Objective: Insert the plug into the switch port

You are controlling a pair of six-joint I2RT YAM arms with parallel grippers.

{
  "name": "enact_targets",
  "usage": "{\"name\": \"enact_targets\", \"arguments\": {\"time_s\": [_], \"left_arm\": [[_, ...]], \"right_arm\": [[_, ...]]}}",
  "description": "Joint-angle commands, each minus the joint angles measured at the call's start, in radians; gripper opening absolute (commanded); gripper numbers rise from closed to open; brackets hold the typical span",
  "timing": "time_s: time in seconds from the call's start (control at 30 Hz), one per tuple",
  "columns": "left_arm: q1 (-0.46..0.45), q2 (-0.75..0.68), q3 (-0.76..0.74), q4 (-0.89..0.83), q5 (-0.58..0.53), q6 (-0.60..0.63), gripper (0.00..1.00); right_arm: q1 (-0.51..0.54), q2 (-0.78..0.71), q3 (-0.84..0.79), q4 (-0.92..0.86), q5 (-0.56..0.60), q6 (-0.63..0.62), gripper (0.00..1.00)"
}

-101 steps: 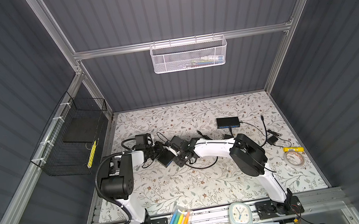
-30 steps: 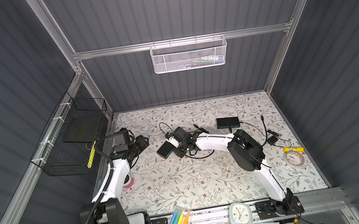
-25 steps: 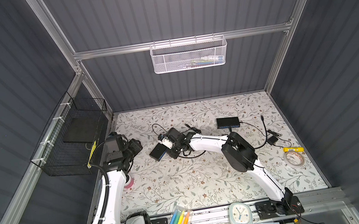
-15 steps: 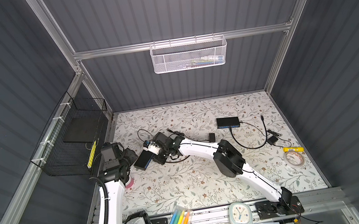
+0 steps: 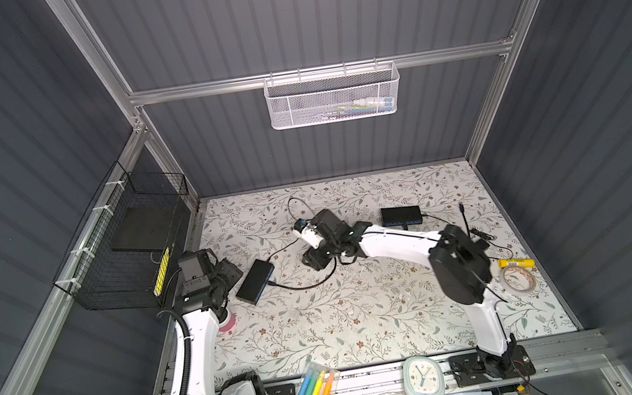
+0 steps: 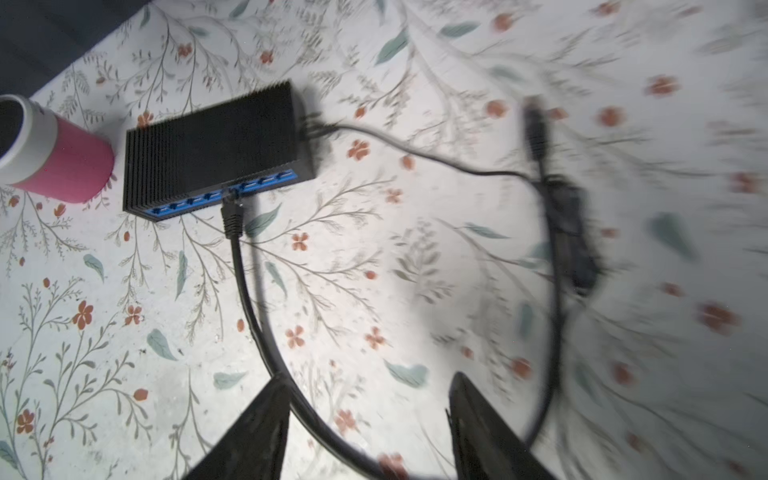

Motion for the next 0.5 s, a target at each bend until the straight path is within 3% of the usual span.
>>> {"name": "enact_targets", "arguments": {"time_s": [0.0, 0.07, 0.27, 0.4, 0.47], "left_arm": [[0.006, -0.016, -0.017, 0.127, -0.086, 0.019, 0.91], [0.004, -0.036, -0.062, 0.198, -0.138, 0.020, 1.00], [-0.064, -0.055, -0.230, 0.466, -0.312, 0.077, 1.00], [-0.188, 0.033, -0.310, 0.643, -0.479, 0.208, 1.00], [-0.195, 0.089, -0.350, 0.751, -0.478, 0.244, 1.00]], "right_arm": [[-0.066, -0.229, -0.172, 0.128, 0.105, 0.023, 0.66], [-0.128, -0.364, -0.303, 0.174, 0.164, 0.032, 0.70], [-0.340, -0.737, -0.721, 0.344, 0.405, 0.058, 0.76], [-0.493, -0.937, -0.975, 0.492, 0.545, 0.070, 0.80], [-0.561, -0.986, -1.100, 0.610, 0.569, 0.050, 0.81]]}}
